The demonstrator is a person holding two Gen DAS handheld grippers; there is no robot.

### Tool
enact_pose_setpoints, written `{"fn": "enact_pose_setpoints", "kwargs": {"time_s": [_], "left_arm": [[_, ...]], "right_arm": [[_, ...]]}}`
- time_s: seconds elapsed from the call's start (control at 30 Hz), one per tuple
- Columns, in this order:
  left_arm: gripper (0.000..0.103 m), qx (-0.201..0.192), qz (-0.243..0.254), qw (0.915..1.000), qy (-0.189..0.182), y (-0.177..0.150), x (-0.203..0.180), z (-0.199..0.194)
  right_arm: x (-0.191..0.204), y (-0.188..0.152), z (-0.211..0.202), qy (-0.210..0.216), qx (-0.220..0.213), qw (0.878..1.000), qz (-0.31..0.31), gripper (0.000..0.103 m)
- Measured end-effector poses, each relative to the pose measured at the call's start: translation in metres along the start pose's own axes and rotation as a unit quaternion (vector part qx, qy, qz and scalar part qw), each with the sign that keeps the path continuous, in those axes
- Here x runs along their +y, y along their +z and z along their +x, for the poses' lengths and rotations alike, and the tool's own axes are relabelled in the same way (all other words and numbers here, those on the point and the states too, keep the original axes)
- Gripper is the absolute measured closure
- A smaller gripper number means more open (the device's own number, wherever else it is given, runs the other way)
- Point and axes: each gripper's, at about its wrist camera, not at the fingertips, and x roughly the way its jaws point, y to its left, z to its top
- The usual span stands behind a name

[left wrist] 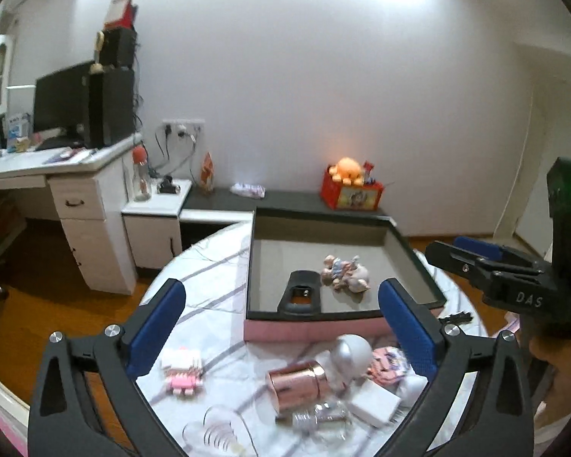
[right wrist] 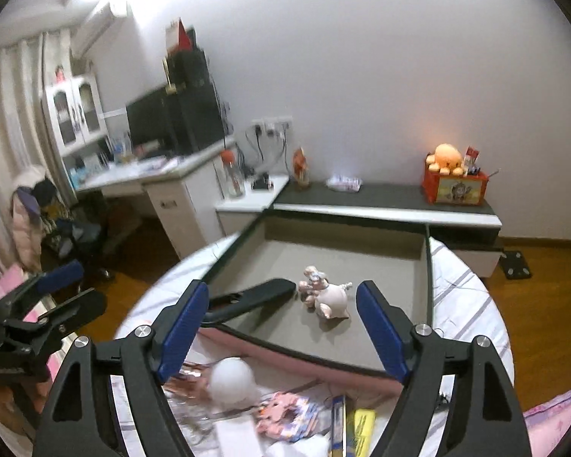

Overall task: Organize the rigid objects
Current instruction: 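Open both tools to drop the doll and remote into the box, then withdraw both tools from the box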

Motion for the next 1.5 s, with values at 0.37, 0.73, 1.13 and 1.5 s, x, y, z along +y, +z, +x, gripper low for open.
{"fn": "enact_pose_setpoints", "kwargs": {"time_s": [0.37, 0.73, 1.13, 1.5], "left_arm": [[0.0, -0.067, 0.022, 0.9942, 0.082, -0.021, -0.002, -0.07], [0.0, -0.054, 0.038, 0.9939, 0.089, -0.043, 0.011, -0.1], [0.0, -0.016, 0.051, 0.9952, 0.083, -0.061, 0.018, -0.095], [0.0, 0.06, 0.034, 0.9935, 0.09, -0.081, 0.044, -0.029]], "right_arm": [[0.028, -0.041, -0.072, -0.073, -0.071, 0.995, -0.023, 0.015], [0.014, -0.076, -0.109, -0.124, -0.08, 0.989, 0.002, 0.015], [0.002, -0.096, -0.112, -0.132, -0.05, 0.99, 0.009, 0.015], [-0.02, -0.106, -0.083, -0.137, -0.014, 0.99, 0.032, 0.015]]}}
